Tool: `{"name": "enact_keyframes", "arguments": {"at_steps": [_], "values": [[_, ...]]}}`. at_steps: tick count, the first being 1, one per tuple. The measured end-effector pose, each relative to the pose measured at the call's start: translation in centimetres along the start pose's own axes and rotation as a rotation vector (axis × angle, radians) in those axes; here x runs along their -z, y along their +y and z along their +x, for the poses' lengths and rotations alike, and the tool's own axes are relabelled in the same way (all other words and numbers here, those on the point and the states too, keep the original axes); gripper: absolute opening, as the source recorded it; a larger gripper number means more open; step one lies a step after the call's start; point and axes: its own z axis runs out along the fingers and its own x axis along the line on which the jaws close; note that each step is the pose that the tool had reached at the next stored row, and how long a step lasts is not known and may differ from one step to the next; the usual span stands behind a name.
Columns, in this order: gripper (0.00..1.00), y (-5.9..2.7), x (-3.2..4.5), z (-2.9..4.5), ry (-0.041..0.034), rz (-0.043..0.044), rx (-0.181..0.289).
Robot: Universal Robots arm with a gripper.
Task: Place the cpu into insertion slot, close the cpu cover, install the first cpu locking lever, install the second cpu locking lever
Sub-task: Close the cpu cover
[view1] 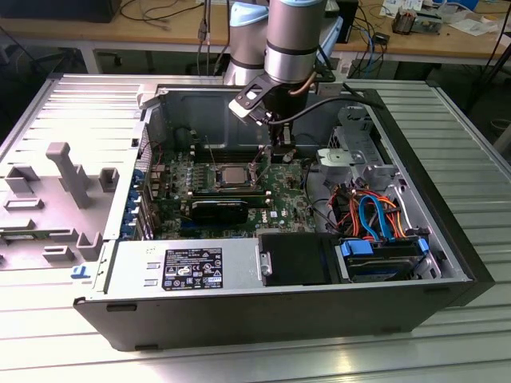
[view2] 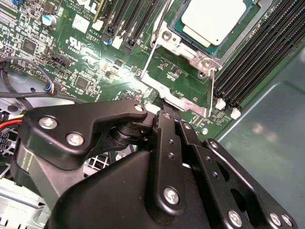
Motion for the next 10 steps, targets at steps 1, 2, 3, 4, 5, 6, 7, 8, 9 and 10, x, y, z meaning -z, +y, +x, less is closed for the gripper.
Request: {"name": "enact_keyframes", "arguments": {"at_steps": [1,2,3,4,5,6,7,8,9,10], "values": [[0.11,-0.04,0.00,0.00,0.0000,0.0000,0.000],[0.11,-0.04,0.00,0.00,0.0000,0.0000,0.000],[0.11,-0.11,0.00,0.00,0.0000,0.0000,0.000],[0.11,-0.16,0.00,0.01,0.0000,0.0000,0.000],[0.11,-0.17,0.00,0.01,0.0000,0.0000,0.000],[0.11,-0.19,0.00,0.01,0.0000,0.0000,0.000],[0.11,-0.21,0.00,0.01,0.0000,0.0000,0.000],[0.11,-0.23,0.00,0.01,0.0000,0.0000,0.000],[0.11,-0.32,0.00,0.01,0.0000,0.0000,0.000],[0.11,-0.40,0.00,0.01,0.0000,0.0000,0.000]]}}
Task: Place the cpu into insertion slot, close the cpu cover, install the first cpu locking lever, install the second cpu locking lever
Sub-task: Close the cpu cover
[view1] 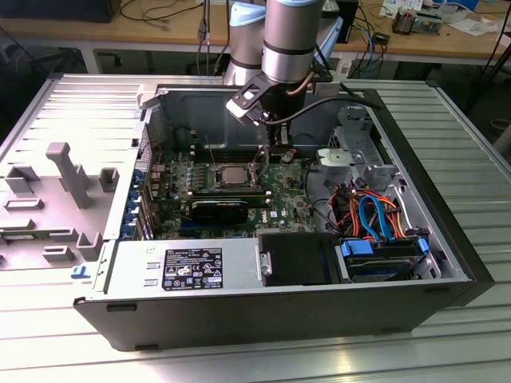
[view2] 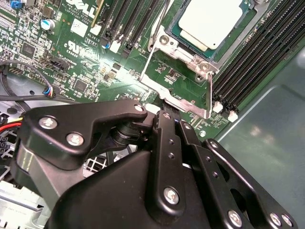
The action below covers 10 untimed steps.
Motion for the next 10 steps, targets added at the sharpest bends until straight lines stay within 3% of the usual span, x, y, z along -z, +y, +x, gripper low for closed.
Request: {"name": "enact_keyframes", "arguments": {"at_steps": [10], "values": [[0.11,-0.18,0.00,0.01,0.0000,0.0000,0.000]]}}
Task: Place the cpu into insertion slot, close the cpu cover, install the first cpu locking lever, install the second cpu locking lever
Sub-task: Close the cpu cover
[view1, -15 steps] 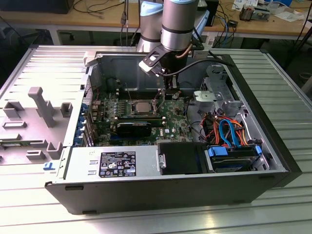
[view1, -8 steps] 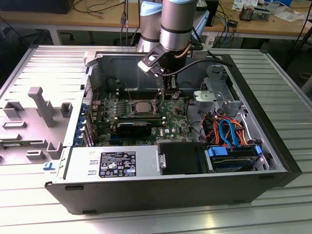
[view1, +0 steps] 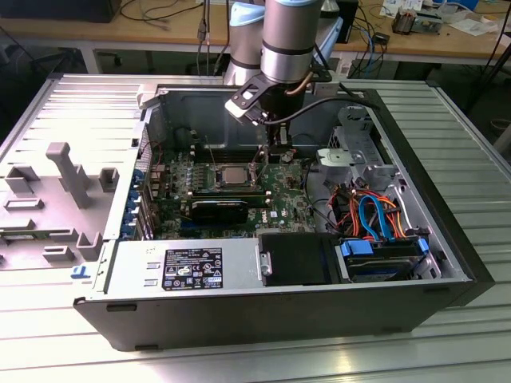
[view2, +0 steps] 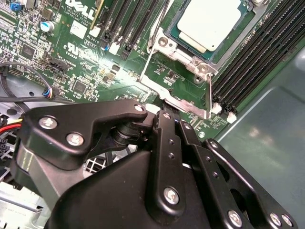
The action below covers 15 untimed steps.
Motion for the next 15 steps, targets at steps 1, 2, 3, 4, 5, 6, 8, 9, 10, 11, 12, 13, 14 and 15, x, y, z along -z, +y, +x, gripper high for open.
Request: {"name": "enact_keyframes", "arguments": {"at_steps": [1,2,3,4,5,6,8,9,10,11,12,13,14,15], "values": [[0.11,-0.02,0.00,0.00,0.0000,0.0000,0.000],[0.11,-0.03,0.00,0.00,0.0000,0.0000,0.000],[0.11,-0.05,0.00,0.00,0.0000,0.0000,0.000],[0.11,-0.07,0.00,0.00,0.0000,0.0000,0.000],[0.11,-0.09,0.00,0.00,0.0000,0.0000,0.000],[0.11,-0.12,0.00,0.00,0.0000,0.0000,0.000],[0.11,-0.17,0.00,0.00,0.0000,-0.0001,0.000],[0.11,-0.22,0.00,0.01,0.0000,0.0000,0.000],[0.11,-0.26,0.00,0.01,0.0000,0.0000,0.000],[0.11,-0.31,0.00,0.01,0.0000,0.0000,0.000],[0.11,-0.34,0.00,0.01,0.0000,0.0000,0.000],[0.11,-0.44,0.00,0.01,0.0000,0.0000,0.000],[0.11,-0.47,0.00,0.01,-0.0001,0.0000,0.000],[0.11,-0.51,0.00,0.01,0.0000,0.0000,0.000]]}}
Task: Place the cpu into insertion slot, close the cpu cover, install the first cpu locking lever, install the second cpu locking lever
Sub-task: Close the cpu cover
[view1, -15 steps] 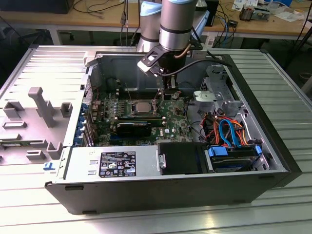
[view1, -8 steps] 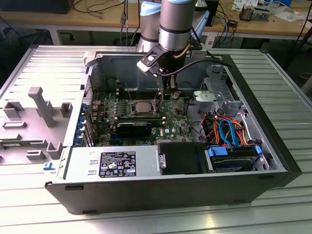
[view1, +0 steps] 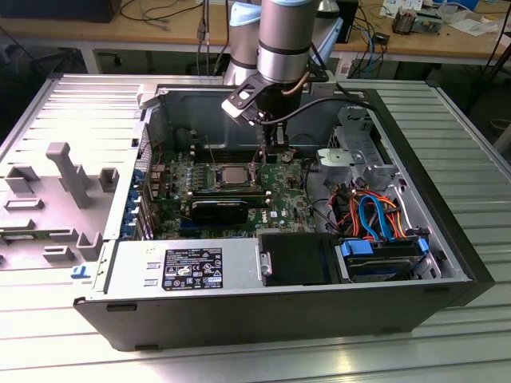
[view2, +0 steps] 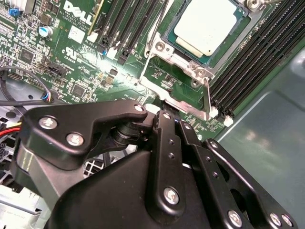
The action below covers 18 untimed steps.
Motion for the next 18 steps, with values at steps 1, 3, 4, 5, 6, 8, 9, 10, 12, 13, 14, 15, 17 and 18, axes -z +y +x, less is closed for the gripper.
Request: {"name": "enact_keyframes", "arguments": {"at_steps": [1,3,4,5,6,8,9,10,12,13,14,15,17,18], "values": [[0.11,-0.03,0.00,0.00,0.0000,0.0000,0.000],[0.11,-0.06,0.00,0.00,0.0000,0.0000,0.000],[0.11,-0.12,0.00,0.00,0.0000,0.0000,0.000],[0.11,-0.12,0.00,0.00,0.0000,0.0000,0.000],[0.11,-0.18,0.00,0.01,0.0001,0.0000,0.000],[0.11,-0.22,0.00,0.01,0.0001,0.0000,0.000],[0.11,-0.23,0.00,0.01,0.0001,0.0000,0.000],[0.11,-0.25,0.00,0.01,0.0000,0.0001,0.000],[0.11,-0.28,0.00,0.01,0.0000,0.0000,0.000],[0.11,-0.36,0.00,0.01,0.0000,0.0000,0.000],[0.11,-0.42,0.00,0.01,0.0000,0.0001,0.000],[0.11,-0.48,0.00,0.01,0.0000,0.0001,0.000],[0.11,-0.60,0.00,0.02,0.0000,0.0000,0.000],[0.11,-0.66,0.00,0.02,0.0000,0.0000,0.000]]}}
